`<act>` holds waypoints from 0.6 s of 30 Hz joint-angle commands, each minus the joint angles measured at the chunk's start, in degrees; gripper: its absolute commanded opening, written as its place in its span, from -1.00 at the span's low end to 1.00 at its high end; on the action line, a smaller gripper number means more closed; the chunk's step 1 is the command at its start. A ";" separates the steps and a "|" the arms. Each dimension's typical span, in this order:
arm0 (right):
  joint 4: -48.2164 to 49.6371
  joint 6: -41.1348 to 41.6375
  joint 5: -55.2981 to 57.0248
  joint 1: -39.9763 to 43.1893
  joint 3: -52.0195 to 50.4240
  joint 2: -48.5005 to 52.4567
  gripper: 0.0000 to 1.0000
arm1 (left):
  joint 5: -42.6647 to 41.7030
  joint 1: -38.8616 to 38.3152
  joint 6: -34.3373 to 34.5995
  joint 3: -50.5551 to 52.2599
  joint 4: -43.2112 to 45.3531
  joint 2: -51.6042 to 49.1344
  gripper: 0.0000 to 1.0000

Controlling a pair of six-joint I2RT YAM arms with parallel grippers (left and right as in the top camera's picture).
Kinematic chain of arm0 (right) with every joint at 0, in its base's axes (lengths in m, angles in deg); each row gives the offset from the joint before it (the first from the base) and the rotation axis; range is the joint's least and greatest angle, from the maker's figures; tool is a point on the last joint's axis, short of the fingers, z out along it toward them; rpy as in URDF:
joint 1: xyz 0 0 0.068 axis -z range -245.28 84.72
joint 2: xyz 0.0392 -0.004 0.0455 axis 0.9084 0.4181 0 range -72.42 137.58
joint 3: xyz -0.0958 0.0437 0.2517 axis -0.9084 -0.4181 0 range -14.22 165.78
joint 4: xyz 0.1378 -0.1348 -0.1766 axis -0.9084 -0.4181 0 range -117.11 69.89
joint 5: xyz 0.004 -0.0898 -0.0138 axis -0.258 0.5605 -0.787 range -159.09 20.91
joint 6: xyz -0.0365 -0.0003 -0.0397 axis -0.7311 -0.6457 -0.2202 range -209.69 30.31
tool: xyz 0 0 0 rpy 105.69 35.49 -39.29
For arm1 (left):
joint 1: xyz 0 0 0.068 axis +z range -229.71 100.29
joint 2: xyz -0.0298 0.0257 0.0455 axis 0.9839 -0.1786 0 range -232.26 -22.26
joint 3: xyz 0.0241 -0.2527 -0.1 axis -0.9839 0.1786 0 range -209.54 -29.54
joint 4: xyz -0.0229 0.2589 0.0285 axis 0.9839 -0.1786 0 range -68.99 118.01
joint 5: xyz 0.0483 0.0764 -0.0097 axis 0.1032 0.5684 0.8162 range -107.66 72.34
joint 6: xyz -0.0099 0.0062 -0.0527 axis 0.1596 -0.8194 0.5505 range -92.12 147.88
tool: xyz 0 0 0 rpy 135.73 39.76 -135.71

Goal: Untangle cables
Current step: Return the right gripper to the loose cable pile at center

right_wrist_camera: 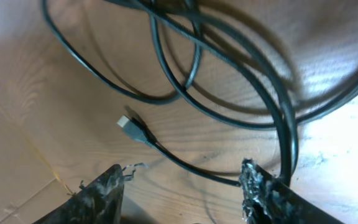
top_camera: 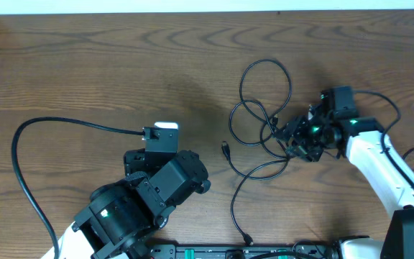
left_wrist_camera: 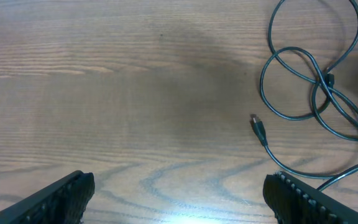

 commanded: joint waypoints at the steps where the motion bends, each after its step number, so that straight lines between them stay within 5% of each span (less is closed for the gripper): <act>1: 0.20 6.03 3.32 -2.38 -1.11 0.02 0.09 | 0.96 0.24 1.11 -1.51 -0.11 0.37 0.82; 11: -0.76 6.14 13.18 -4.50 -1.20 0.02 0.09 | 0.96 0.24 1.11 -1.51 -0.13 0.37 0.82; 15: -1.81 3.78 17.22 -4.50 -1.20 0.02 0.58 | 0.96 0.24 1.11 -1.51 -0.11 0.37 0.82; 18: -3.06 1.81 17.18 -4.50 -1.22 0.00 0.65 | 0.96 0.24 1.11 -1.51 -0.11 0.37 0.82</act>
